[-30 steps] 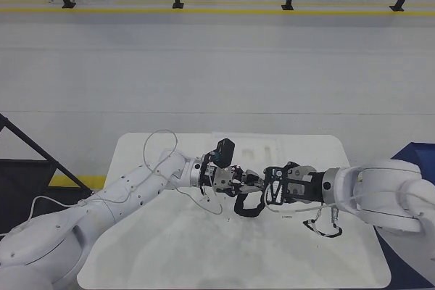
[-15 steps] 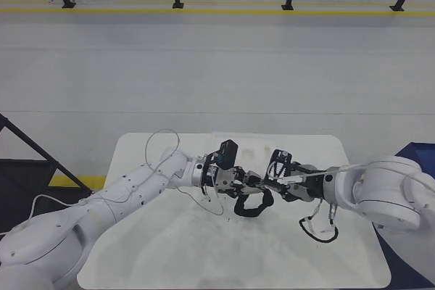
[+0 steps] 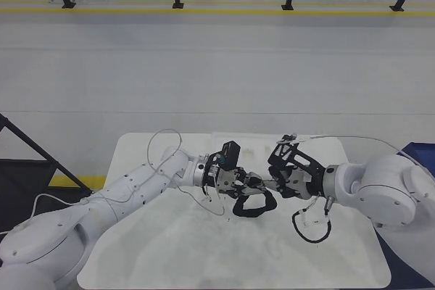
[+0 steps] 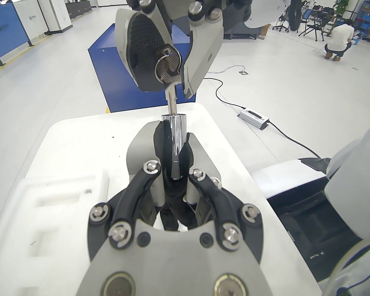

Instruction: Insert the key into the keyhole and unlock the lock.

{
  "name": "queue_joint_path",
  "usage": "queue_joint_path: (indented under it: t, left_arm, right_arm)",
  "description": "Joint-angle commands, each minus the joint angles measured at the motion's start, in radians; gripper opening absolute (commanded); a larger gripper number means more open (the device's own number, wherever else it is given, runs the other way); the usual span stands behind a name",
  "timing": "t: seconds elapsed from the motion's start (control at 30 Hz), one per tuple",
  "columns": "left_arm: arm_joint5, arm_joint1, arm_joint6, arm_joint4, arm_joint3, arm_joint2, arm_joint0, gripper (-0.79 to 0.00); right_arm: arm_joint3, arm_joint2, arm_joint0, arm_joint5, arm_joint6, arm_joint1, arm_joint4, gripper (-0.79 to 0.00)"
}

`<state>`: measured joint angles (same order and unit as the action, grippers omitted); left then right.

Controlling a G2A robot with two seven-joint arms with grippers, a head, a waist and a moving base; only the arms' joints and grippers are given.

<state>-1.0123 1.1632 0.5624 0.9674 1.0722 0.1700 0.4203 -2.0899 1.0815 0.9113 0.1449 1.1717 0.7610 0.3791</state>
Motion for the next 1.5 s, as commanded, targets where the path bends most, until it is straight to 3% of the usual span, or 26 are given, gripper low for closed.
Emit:
queue_joint_path:
  t: [0.0,0.43,0.83,0.9,0.93,0.97,1.23,1.47]
  left_arm:
    - [0.0,0.001,0.003,0.004,-0.002,0.0,-0.001,-0.785]
    - [0.0,0.011,0.004,0.038,-0.006,0.0,-0.009,-0.785]
    - [0.0,0.022,0.046,0.09,-0.016,0.0,-0.008,-0.785]
    - [0.0,0.023,0.053,0.093,-0.025,0.0,-0.008,-0.785]
    - [0.0,0.024,0.057,0.093,-0.03,0.0,-0.008,-0.785]
    - [0.0,0.024,0.06,0.095,-0.036,0.0,-0.008,-0.785]
    - [0.0,0.017,0.059,0.116,-0.111,0.0,-0.019,-0.785]
    - [0.0,0.008,0.011,0.161,-0.141,0.0,-0.01,-0.785]
  right_arm:
    - [0.003,0.002,0.004,-0.024,0.005,0.001,-0.012,-0.785]
    - [0.005,0.023,0.025,-0.119,-0.025,0.006,-0.032,-0.785]
    - [0.034,0.014,0.018,-0.127,-0.032,0.015,-0.053,-0.776]
    - [0.031,0.017,0.02,-0.122,-0.033,0.016,-0.055,-0.477]
    - [0.03,0.02,0.021,-0.118,-0.034,0.016,-0.056,-0.209]
    - [0.028,0.023,0.023,-0.113,-0.036,0.015,-0.059,0.0]
    - [0.031,0.064,0.044,0.005,-0.037,0.008,-0.049,0.0]
    - [0.057,0.086,0.061,0.267,-0.059,0.0,-0.028,0.0]
